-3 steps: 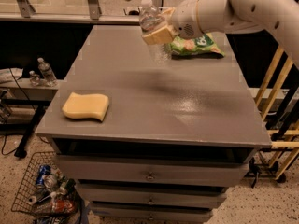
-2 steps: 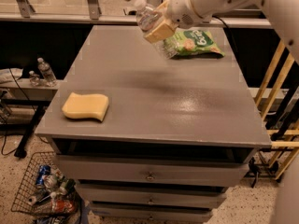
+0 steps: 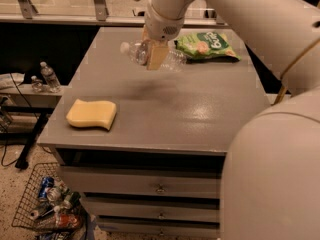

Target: Knock water bottle over

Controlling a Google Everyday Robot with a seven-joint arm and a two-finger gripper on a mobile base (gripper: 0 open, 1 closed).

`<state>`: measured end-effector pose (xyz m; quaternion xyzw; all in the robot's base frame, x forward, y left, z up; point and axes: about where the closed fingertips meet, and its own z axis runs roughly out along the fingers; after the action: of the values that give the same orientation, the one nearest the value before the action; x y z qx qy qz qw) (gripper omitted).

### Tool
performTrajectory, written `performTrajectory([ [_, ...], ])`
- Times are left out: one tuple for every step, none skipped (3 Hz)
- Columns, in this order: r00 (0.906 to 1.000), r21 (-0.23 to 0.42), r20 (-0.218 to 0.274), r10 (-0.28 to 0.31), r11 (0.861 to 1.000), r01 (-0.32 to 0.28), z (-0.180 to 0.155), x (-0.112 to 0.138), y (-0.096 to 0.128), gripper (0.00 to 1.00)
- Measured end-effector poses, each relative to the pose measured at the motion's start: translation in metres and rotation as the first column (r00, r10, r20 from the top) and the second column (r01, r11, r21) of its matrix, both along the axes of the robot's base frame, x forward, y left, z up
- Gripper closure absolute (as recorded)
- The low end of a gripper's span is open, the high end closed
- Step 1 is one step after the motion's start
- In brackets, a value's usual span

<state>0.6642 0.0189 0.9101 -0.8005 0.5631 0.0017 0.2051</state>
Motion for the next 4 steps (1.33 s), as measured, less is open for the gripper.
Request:
performTrajectory([
  [0.9946, -0.191, -0.066, 0.080, 0.977, -0.091, -0.0291, -0.0155, 0.0055, 1.00],
  [0.9943, -0.201, -0.069, 0.081, 0.975, -0.093, -0.0311, -0.0152, 0.0063, 0.82],
  [0.9944, -0.199, -0.067, 0.082, 0.975, -0.094, -0.0327, -0.0141, 0.0075, 0.59],
  [0.9944, -0.198, -0.065, 0.083, 0.976, -0.094, -0.0342, -0.0131, 0.0088, 0.36],
])
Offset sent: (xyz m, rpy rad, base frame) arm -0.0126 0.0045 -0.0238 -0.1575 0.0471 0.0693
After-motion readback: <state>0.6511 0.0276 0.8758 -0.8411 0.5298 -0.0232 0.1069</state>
